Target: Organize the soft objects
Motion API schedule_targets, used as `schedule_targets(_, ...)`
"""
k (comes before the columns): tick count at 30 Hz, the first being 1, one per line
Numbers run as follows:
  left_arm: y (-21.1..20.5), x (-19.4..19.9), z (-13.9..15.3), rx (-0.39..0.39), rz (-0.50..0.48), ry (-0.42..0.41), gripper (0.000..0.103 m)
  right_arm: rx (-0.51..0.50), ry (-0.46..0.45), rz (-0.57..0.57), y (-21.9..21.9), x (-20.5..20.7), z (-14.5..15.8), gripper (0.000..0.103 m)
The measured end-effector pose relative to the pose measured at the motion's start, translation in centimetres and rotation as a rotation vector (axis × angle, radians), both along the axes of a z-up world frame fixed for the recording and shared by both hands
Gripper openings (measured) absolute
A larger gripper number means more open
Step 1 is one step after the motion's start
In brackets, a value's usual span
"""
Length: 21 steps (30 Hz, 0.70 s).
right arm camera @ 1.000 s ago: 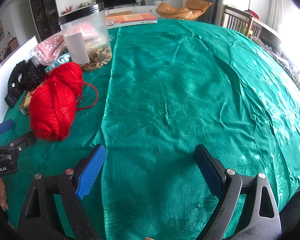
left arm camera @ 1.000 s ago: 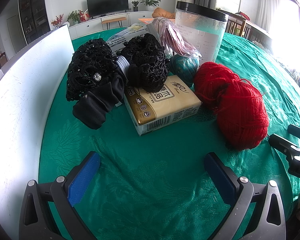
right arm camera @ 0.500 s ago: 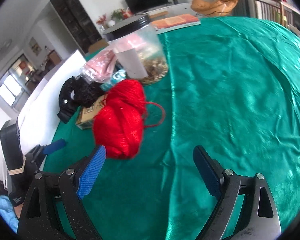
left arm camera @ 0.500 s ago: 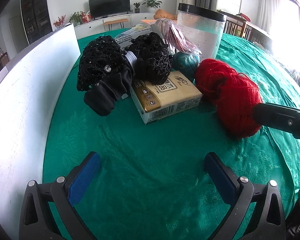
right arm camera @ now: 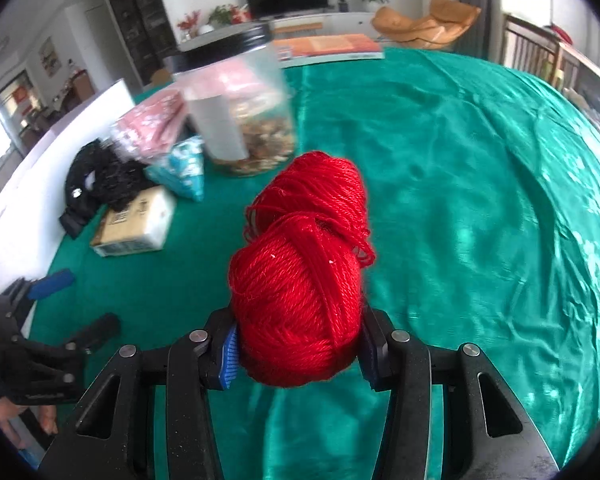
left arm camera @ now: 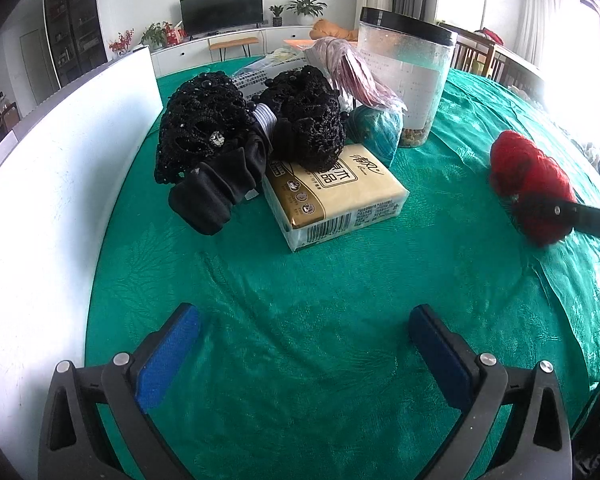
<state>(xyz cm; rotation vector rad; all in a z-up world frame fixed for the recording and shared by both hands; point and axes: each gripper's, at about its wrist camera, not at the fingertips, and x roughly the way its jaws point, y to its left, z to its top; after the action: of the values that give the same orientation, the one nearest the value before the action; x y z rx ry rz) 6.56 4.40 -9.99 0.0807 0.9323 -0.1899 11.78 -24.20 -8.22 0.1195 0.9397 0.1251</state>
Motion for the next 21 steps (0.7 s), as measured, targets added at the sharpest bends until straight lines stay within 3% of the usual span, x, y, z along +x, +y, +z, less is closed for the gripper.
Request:
schedule_targets(1, 0.0, 0.0, 0.0, 0.0, 0.0, 0.0, 0.103, 0.005, 0.001, -0.02, -1.0, 0.8, 0.1, 0.05)
schedule_targets(4, -0.1, 0.1, 0.0, -0.001, 0.0, 0.0, 0.103, -0.104, -0.03, -0.062, -2.6, 3.6, 1.0, 0.05)
schedule_targets(6, -0.1, 0.1, 0.0, -0.001, 0.0, 0.0, 0.103, -0.096, -0.048, -0.056, -3.8, 5.3, 1.4, 0.052)
schedule_targets(8, -0.1, 0.1, 0.0, -0.001, 0.0, 0.0, 0.103, -0.083, -0.018, -0.071, -4.5, 6.3, 1.2, 0.067)
schedule_targets(11, -0.1, 0.1, 0.0, -0.001, 0.0, 0.0, 0.103, -0.028, -0.026, -0.088, -5.2, 4.6, 1.0, 0.074)
schedule_targets(15, -0.1, 0.1, 0.0, -0.001, 0.001, 0.0, 0.103, 0.019, -0.057, -0.12, -4.6, 0.0, 0.0, 0.075)
schedule_targets(21, -0.1, 0.1, 0.0, -0.001, 0.0, 0.0, 0.103, 0.032, -0.054, -0.156, -4.4, -1.5, -0.1, 0.078)
